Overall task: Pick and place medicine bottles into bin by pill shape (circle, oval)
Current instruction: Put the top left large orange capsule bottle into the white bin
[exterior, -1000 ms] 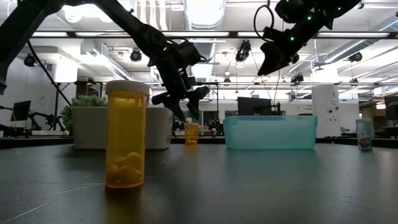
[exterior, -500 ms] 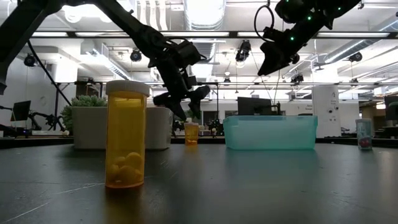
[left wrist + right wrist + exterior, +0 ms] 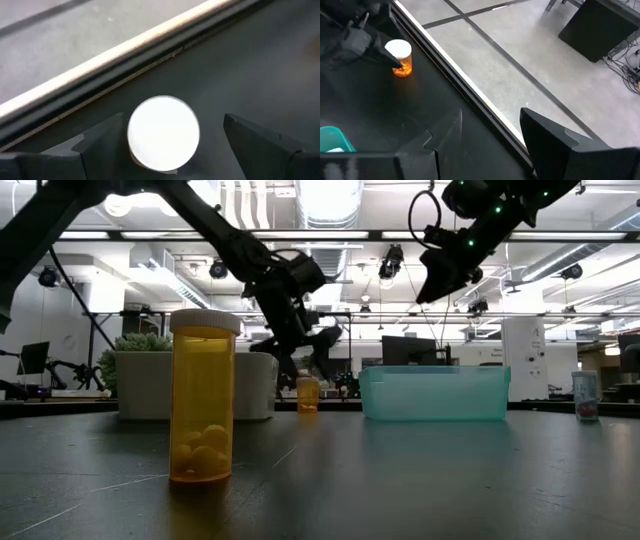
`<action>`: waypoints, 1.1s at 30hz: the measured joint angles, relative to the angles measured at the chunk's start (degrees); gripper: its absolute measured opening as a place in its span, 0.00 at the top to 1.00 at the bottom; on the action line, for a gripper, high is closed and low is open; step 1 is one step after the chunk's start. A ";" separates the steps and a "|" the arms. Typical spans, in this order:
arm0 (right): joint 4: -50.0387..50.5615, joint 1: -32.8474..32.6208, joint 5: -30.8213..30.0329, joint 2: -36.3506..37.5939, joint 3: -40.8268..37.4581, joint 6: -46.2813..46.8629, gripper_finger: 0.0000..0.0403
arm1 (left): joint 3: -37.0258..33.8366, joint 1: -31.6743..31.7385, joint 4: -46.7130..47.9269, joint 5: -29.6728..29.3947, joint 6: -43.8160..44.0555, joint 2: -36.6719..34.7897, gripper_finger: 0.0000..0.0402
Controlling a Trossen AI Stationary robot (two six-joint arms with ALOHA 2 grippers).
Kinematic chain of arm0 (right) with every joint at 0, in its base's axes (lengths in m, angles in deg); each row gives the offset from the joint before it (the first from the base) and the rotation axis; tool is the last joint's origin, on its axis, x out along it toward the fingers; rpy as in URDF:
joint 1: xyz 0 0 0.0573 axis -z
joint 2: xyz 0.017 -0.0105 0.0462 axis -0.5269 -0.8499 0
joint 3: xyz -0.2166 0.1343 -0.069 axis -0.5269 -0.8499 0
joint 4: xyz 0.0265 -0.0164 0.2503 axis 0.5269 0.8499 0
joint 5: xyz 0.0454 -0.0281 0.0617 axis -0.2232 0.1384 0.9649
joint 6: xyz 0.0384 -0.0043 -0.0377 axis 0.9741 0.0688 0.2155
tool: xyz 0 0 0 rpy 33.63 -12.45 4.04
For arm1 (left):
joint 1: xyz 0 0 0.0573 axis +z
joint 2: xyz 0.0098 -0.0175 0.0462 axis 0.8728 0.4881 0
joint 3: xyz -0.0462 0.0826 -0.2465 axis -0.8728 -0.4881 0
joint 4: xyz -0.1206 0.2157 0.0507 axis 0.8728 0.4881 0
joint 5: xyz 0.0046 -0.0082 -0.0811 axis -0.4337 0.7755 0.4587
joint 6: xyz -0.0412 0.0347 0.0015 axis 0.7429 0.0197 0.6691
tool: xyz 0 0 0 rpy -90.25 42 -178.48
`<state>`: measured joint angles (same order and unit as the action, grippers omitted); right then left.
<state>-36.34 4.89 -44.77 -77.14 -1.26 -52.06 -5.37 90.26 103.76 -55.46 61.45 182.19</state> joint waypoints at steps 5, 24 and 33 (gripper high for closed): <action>0.74 0.00 -0.01 0.00 -0.01 0.05 0.52 | 0.00 -0.01 0.20 0.16 0.08 0.80 0.22; 2.33 0.00 -0.04 0.00 -0.01 0.05 0.52 | 0.28 -1.08 0.36 -0.26 0.59 -1.16 0.54; 3.10 0.00 -0.03 0.00 -0.01 0.10 0.52 | 0.14 -4.56 3.15 -1.09 -3.98 -10.26 0.54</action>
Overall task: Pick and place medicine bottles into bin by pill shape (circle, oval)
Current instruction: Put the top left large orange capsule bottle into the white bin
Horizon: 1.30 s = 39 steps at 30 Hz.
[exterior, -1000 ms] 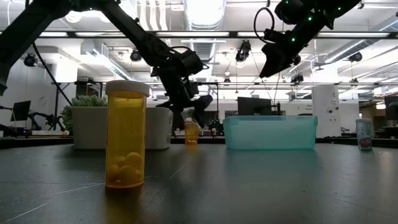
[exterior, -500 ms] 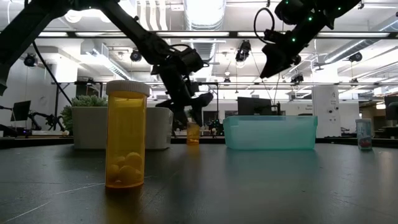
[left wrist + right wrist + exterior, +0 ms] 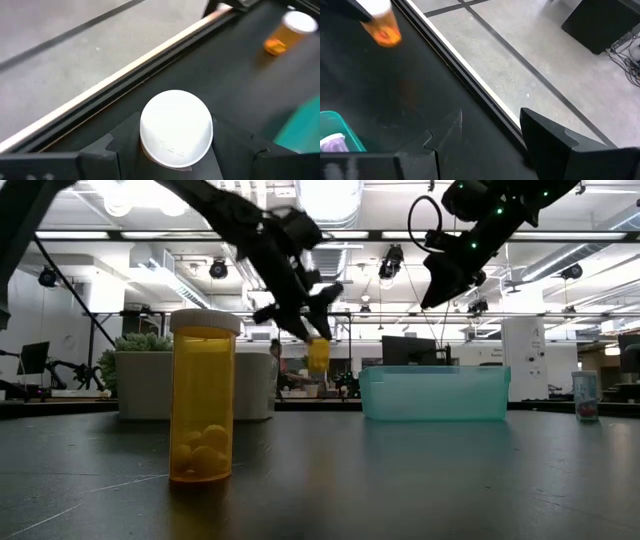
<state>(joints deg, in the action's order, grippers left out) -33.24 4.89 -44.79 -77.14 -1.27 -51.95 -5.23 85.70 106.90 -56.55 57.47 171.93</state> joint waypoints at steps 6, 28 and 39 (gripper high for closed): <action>0.06 -0.04 0.01 0.01 -0.07 0.03 0.52 | -0.45 -4.32 8.10 0.03 -3.73 -8.33 0.54; -2.23 -0.07 2.00 0.04 -4.26 2.56 0.52 | -25.44 -16.01 24.04 8.89 0.42 -33.59 0.54; -3.44 -0.07 2.74 0.04 -4.26 2.75 0.52 | -33.63 -15.92 17.70 5.61 2.51 -34.81 0.54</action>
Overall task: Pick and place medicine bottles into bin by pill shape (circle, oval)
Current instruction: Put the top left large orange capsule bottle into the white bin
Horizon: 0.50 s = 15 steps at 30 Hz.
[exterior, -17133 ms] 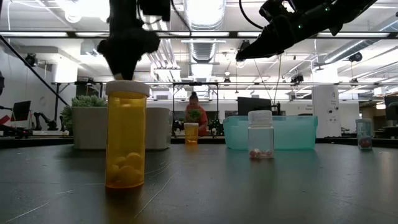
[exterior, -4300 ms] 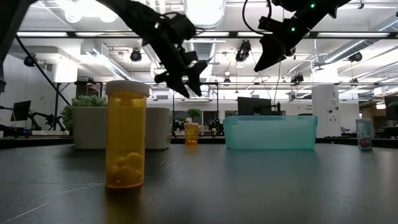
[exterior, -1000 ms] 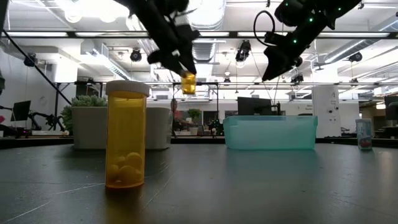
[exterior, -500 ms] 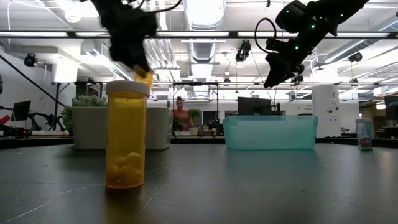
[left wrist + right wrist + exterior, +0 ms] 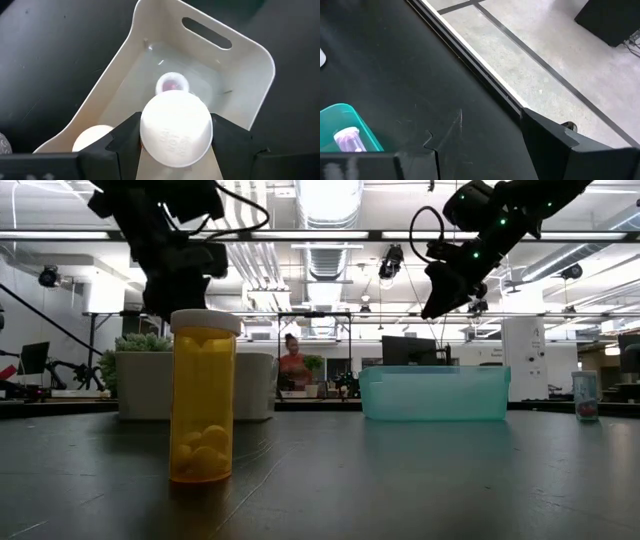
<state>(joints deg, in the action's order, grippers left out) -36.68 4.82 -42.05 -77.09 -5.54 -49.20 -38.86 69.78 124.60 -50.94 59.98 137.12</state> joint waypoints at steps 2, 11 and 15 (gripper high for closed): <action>0.00 0.00 0.00 0.00 0.00 0.16 0.52 | -0.45 0.00 -0.11 -0.10 0.00 0.01 0.54; -0.01 0.00 0.01 0.00 0.00 0.28 0.52 | -3.97 0.02 -7.23 -1.35 0.10 0.17 0.54; -0.02 0.00 0.00 0.00 0.00 0.26 0.52 | -5.44 0.67 -9.07 -2.29 0.07 0.19 0.54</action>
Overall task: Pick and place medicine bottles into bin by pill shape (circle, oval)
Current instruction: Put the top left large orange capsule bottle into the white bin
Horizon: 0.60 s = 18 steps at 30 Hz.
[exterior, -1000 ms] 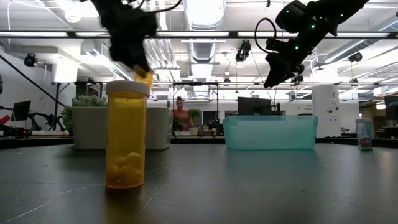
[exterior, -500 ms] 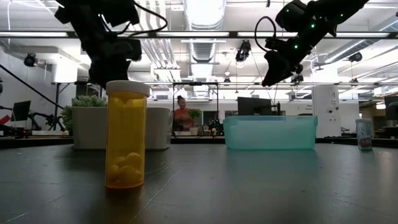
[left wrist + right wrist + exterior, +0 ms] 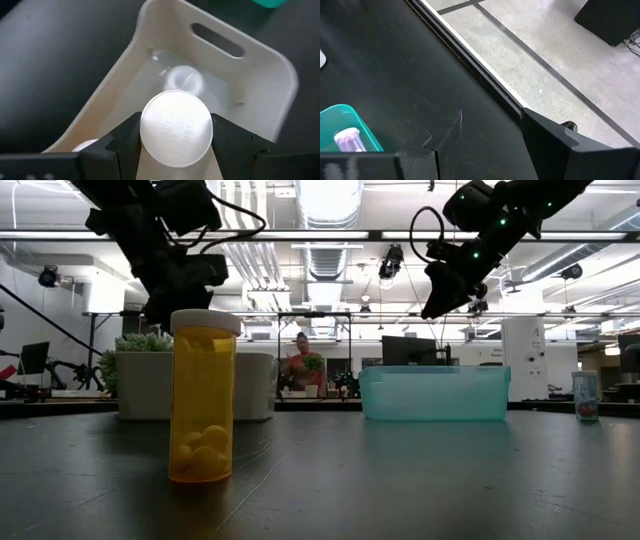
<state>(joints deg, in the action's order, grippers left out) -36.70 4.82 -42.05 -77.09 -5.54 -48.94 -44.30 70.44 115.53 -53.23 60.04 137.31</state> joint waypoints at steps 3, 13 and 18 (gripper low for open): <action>0.00 0.00 0.00 0.00 0.00 -0.02 0.52 | -0.56 0.22 -0.15 -3.36 0.05 0.00 0.54; 0.01 0.00 0.00 0.00 0.00 0.02 0.52 | -1.07 2.13 -3.19 -4.95 0.13 1.05 0.54; 0.02 0.00 -0.02 0.00 -0.09 0.02 0.52 | -1.19 2.63 -4.78 -4.96 0.02 4.16 0.54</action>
<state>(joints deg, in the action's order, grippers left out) -36.68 4.82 -42.07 -77.09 -5.62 -48.92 -45.50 73.08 110.75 -58.18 60.07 141.47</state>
